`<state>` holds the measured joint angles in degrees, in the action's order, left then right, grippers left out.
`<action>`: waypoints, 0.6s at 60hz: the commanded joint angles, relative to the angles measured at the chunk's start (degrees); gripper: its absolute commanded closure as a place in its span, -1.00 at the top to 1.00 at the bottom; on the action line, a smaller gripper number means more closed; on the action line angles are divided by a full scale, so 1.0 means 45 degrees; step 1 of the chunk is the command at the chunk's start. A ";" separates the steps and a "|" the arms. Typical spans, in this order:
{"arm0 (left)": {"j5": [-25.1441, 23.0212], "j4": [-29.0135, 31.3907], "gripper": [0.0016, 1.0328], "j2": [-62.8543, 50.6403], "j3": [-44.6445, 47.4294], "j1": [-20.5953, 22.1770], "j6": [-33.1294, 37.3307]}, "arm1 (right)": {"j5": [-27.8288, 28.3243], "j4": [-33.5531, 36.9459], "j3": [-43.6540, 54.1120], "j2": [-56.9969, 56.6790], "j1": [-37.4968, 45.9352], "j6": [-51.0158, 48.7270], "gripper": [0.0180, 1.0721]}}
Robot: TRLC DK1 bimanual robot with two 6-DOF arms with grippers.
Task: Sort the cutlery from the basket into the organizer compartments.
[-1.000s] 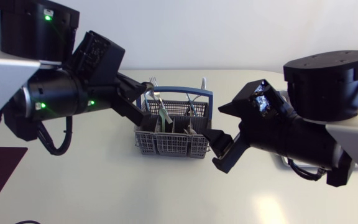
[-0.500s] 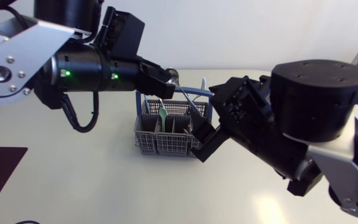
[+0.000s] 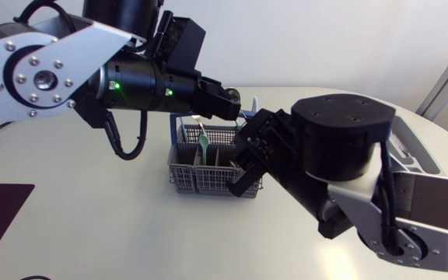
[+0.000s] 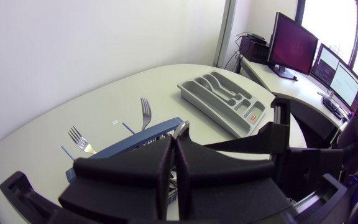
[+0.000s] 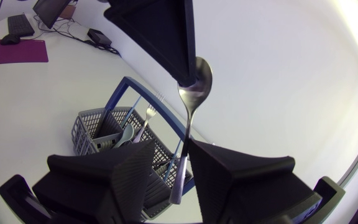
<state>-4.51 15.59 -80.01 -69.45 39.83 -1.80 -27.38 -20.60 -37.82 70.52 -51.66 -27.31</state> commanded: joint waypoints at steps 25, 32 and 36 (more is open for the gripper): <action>-0.0169 0.0167 -0.93 -0.0170 -0.0231 -0.0063 -0.0439 | -0.0440 -0.0149 -0.1009 0.0754 -0.0063 -0.0298 -0.80; -0.0481 0.0187 -0.84 -0.0170 -0.0250 -0.0063 -0.0439 | -0.0342 -0.0012 -0.0970 0.0793 -0.0083 -0.0318 -0.81; -0.0599 0.0206 -0.68 -0.0170 -0.0328 -0.0063 -0.0498 | -0.0303 0.0066 -0.0931 0.0774 -0.0102 -0.0318 -0.82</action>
<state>-5.30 16.95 -80.05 -69.45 39.22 -3.05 -28.86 -21.02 -40.82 72.79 -51.66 -27.51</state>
